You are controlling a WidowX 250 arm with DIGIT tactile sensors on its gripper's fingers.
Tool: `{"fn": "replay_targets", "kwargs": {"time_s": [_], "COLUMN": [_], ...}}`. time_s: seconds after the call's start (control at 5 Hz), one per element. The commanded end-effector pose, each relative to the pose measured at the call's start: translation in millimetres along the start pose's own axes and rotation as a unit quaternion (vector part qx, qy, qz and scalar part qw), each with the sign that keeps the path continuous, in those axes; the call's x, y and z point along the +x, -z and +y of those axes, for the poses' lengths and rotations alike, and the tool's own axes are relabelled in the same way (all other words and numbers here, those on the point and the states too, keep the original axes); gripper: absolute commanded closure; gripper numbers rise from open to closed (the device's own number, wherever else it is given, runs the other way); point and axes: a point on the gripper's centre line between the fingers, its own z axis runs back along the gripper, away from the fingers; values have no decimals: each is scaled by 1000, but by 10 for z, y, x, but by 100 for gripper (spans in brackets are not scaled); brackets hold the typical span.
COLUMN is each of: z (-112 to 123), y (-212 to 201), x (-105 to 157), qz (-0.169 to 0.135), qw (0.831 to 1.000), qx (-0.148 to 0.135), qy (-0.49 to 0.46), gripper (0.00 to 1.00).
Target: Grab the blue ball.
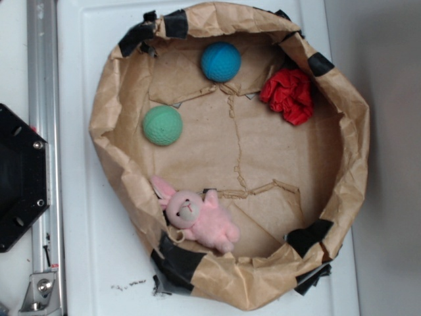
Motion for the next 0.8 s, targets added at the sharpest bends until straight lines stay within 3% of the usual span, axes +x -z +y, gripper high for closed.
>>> {"fn": "replay_targets", "kwargs": {"time_s": [0.0, 0.2, 0.4, 0.6], "z": [0, 205, 473, 659], "y": [0, 268, 542, 801], "x": [0, 310, 688, 1002], "qz": [0, -44, -109, -73], "qw": [1000, 990, 961, 956], "qx": [0, 88, 116, 109], "qy": [0, 104, 225, 261], "gripper": [0, 0, 0, 0]}}
